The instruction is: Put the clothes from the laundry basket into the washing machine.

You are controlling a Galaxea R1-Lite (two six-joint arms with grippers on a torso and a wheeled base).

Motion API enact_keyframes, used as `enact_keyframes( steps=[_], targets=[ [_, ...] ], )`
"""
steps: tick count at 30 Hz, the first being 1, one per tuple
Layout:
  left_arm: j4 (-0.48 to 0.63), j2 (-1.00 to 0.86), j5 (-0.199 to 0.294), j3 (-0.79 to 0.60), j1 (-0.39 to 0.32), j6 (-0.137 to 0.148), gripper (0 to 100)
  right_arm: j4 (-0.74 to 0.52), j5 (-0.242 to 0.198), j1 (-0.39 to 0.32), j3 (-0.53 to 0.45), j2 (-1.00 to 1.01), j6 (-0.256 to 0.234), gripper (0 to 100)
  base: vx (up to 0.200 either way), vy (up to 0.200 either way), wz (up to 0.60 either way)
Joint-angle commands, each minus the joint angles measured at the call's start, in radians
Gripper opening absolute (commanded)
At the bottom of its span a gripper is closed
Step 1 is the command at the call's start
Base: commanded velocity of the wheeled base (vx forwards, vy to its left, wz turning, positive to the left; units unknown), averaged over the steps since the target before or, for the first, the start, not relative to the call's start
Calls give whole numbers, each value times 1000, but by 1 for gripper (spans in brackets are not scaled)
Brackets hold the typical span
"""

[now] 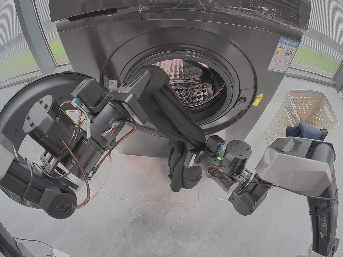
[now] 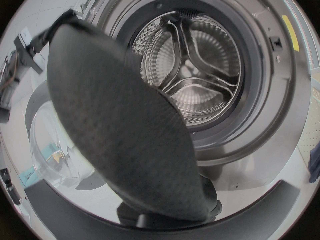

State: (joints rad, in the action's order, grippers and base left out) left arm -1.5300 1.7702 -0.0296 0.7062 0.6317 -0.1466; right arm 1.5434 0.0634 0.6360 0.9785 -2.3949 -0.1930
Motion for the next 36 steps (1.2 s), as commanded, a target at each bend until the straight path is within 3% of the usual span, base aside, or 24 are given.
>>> enact_keyframes(
  steps=[1, 8, 16, 35, 36],
  targets=[
    [-2, -3, -6, -51, -56, -4, 0, 0, -2, -32, -60, 125, 3, 0, 0, 0, 0],
    [-7, 9, -1, -221, -75, -11, 0, 0, -2, -44, -118, 244, 7, 0, 0, 0, 0],
    [-10, 95, 7, -318, -119, -10, 0, -2, -2, -38, -130, 295, 9, 0, 0, 0, 0],
    [-21, 241, 11, -317, -112, 2, 0, -2, -2, -24, -129, 296, 9, 0, 0, 0, 0],
    [-21, 242, 14, -318, -112, 2, 100, -2, -2, -24, -127, 295, 9, 0, 0, 0, 0]
  ],
)
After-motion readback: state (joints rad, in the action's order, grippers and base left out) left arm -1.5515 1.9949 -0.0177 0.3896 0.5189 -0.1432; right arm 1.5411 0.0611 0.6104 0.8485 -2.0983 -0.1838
